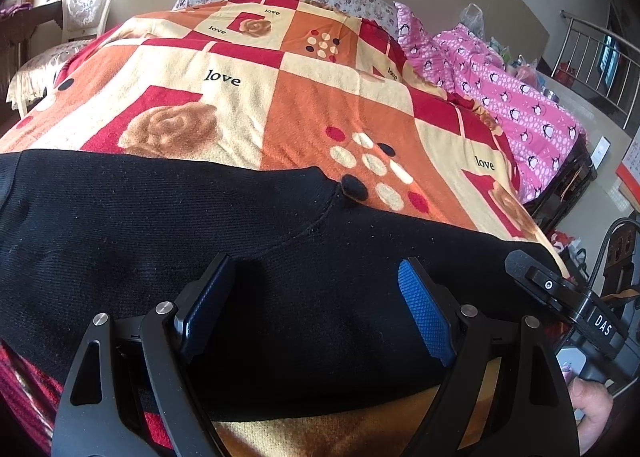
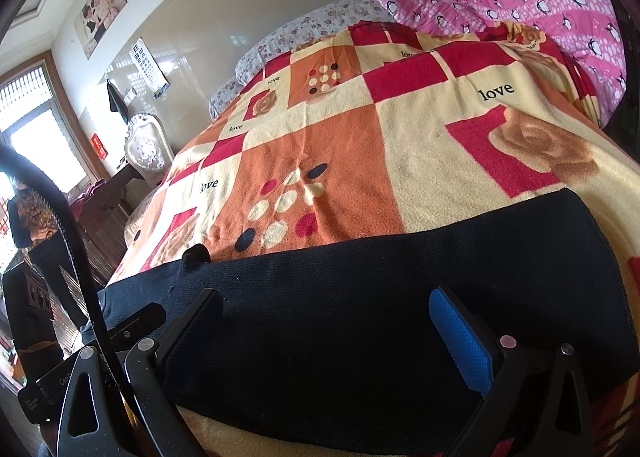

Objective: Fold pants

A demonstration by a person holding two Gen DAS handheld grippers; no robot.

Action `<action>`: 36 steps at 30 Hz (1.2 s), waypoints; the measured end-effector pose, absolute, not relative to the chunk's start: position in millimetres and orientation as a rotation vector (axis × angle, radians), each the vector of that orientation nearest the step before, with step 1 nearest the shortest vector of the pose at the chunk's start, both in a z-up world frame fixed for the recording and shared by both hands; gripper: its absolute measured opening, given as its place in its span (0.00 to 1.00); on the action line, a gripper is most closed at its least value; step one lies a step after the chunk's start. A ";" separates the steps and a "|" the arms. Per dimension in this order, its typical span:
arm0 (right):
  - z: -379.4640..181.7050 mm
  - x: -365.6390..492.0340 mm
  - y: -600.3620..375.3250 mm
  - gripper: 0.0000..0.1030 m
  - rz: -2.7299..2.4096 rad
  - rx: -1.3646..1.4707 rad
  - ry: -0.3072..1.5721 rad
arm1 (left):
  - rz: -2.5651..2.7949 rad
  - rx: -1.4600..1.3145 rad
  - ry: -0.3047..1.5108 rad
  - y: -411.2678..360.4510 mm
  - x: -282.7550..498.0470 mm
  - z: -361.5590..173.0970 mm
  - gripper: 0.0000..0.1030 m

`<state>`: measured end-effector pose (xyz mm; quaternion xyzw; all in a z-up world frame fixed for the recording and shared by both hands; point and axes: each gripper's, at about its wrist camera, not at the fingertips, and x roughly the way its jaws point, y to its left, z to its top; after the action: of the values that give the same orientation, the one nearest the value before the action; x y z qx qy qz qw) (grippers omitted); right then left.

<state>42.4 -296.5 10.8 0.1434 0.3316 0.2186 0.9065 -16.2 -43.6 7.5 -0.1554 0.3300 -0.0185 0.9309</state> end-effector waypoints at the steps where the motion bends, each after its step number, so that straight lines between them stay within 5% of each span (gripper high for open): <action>1: 10.9 42.4 -296.4 1.00 0.451 0.296 0.684 | -0.035 -0.313 0.677 -44.3 -16.4 7.4 0.82; 13: 11.7 41.5 -298.6 0.94 0.440 0.304 0.685 | -0.077 -0.354 0.650 -36.9 -19.6 5.3 0.82; 15: 22.3 42.3 -303.2 0.85 0.404 0.284 0.714 | -0.084 -0.365 0.646 -35.7 -20.2 5.5 0.82; 23: 86.4 -5.3 -414.3 0.85 0.369 0.392 0.564 | -0.115 -0.413 0.629 -29.6 -22.4 6.0 0.82; 36: -29.9 -2.7 -464.7 0.84 0.456 1.109 0.795 | -0.136 -0.443 0.619 -25.2 -24.2 6.1 0.82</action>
<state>-2.7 -464.7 -29.9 0.5079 0.3640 0.2087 0.7523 -24.2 -25.2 6.1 -0.2161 0.3017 -0.0665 0.9262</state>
